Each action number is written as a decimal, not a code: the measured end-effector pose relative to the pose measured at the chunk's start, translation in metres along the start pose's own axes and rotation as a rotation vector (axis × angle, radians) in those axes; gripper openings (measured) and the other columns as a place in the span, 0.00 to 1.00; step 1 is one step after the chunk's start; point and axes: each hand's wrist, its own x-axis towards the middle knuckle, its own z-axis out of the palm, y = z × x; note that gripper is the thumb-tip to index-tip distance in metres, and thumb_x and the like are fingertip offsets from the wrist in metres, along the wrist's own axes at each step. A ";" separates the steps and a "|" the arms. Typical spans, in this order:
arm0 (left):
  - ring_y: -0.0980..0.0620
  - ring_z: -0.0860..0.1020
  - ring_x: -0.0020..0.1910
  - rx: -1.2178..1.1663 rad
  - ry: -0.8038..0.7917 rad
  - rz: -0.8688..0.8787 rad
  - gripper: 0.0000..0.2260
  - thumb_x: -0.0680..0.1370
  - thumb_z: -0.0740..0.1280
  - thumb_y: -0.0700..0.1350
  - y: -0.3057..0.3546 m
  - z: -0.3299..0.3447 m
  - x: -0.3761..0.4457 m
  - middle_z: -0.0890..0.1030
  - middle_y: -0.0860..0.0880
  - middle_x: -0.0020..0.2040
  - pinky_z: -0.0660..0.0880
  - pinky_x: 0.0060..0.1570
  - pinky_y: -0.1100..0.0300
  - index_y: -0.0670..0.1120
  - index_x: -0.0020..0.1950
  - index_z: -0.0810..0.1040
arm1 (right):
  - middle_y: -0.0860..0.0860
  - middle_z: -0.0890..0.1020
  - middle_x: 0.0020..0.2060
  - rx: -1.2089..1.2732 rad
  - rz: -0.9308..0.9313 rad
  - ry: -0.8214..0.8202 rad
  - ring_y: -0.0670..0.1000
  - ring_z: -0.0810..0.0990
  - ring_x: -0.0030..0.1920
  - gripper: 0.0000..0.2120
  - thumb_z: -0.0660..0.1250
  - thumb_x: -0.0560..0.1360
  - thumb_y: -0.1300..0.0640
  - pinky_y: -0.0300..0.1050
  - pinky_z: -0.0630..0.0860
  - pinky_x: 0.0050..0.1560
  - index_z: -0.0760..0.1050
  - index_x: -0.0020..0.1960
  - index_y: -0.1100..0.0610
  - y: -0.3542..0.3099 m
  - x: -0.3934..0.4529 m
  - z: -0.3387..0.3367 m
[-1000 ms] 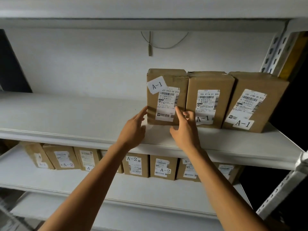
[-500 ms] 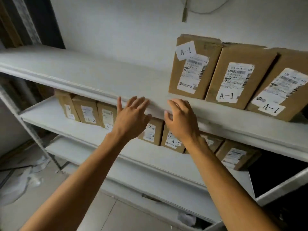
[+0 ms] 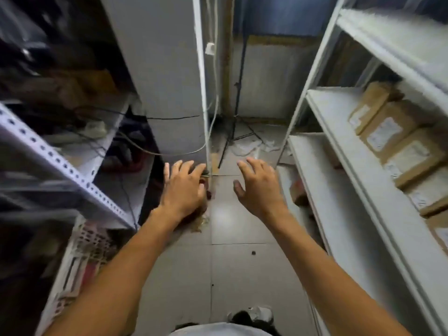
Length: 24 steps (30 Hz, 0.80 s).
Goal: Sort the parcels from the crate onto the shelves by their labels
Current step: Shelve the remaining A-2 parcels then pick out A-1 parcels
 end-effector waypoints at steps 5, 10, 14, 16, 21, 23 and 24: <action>0.36 0.72 0.65 0.035 0.144 -0.450 0.23 0.71 0.70 0.44 -0.145 -0.045 -0.142 0.77 0.44 0.67 0.60 0.70 0.37 0.46 0.67 0.78 | 0.60 0.77 0.65 0.150 -0.357 -0.212 0.64 0.75 0.64 0.28 0.61 0.73 0.48 0.59 0.75 0.62 0.75 0.69 0.58 -0.174 0.003 0.062; 0.34 0.71 0.67 0.045 0.223 -0.832 0.24 0.73 0.68 0.47 -0.223 -0.077 -0.269 0.76 0.41 0.68 0.60 0.72 0.37 0.43 0.69 0.76 | 0.61 0.71 0.71 0.211 -0.695 -0.364 0.65 0.69 0.70 0.29 0.67 0.76 0.49 0.60 0.72 0.66 0.67 0.75 0.56 -0.317 -0.019 0.090; 0.39 0.69 0.70 0.118 0.244 -1.000 0.25 0.76 0.68 0.49 -0.252 -0.087 -0.331 0.73 0.43 0.71 0.62 0.72 0.45 0.43 0.73 0.71 | 0.57 0.67 0.74 0.237 -0.870 -0.495 0.62 0.65 0.73 0.30 0.66 0.77 0.49 0.59 0.68 0.69 0.64 0.77 0.51 -0.390 -0.031 0.109; 0.40 0.70 0.69 0.159 0.243 -1.063 0.27 0.76 0.69 0.50 -0.265 -0.089 -0.345 0.73 0.43 0.71 0.65 0.70 0.46 0.44 0.73 0.71 | 0.56 0.67 0.75 0.229 -0.936 -0.531 0.61 0.65 0.73 0.29 0.65 0.77 0.47 0.58 0.66 0.70 0.64 0.76 0.50 -0.414 -0.026 0.120; 0.40 0.69 0.71 0.156 0.196 -1.200 0.28 0.77 0.68 0.52 -0.299 -0.087 -0.339 0.71 0.42 0.73 0.64 0.71 0.44 0.44 0.75 0.68 | 0.55 0.69 0.73 0.204 -0.961 -0.598 0.62 0.68 0.70 0.27 0.65 0.77 0.49 0.57 0.69 0.66 0.66 0.75 0.51 -0.452 0.011 0.149; 0.41 0.67 0.72 0.143 0.199 -1.218 0.28 0.78 0.66 0.53 -0.313 -0.089 -0.328 0.69 0.43 0.74 0.62 0.72 0.45 0.45 0.76 0.66 | 0.57 0.67 0.73 0.190 -0.936 -0.649 0.63 0.67 0.70 0.29 0.63 0.78 0.48 0.58 0.69 0.66 0.63 0.77 0.52 -0.468 0.030 0.161; 0.41 0.67 0.72 0.145 0.200 -1.213 0.28 0.78 0.66 0.53 -0.322 -0.092 -0.321 0.69 0.43 0.74 0.62 0.72 0.45 0.46 0.76 0.66 | 0.57 0.67 0.74 0.194 -0.930 -0.674 0.63 0.67 0.71 0.30 0.63 0.77 0.48 0.59 0.69 0.67 0.61 0.77 0.52 -0.477 0.040 0.166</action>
